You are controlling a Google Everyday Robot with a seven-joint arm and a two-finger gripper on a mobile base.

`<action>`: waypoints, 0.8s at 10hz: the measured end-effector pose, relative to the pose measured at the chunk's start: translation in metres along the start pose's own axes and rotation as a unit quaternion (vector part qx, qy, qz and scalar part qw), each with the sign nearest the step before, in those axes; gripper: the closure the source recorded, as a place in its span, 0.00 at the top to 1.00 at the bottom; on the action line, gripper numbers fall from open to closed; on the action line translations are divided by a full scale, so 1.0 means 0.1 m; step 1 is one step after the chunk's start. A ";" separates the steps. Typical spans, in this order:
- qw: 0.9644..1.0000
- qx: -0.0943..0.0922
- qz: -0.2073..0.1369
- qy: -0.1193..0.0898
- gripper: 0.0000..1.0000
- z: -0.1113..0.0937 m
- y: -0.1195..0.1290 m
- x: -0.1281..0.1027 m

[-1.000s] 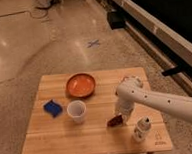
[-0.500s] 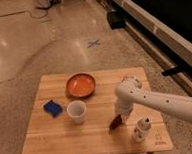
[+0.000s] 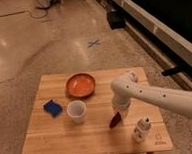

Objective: Place the pepper on the white sponge

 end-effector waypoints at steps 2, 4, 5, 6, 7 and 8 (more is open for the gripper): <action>0.999 0.000 -0.040 0.004 0.00 -0.31 -0.28 -0.08; 0.997 0.007 -0.080 0.012 0.00 -0.61 -0.60 -0.18; 0.995 0.011 -0.098 0.016 0.00 -0.74 -0.75 -0.25; 0.993 0.018 -0.117 0.018 0.00 -0.86 -0.89 -0.34; 0.990 0.026 -0.134 0.019 0.00 -0.96 -1.02 -0.43; 0.988 0.032 -0.151 0.019 0.00 -1.04 -1.14 -0.54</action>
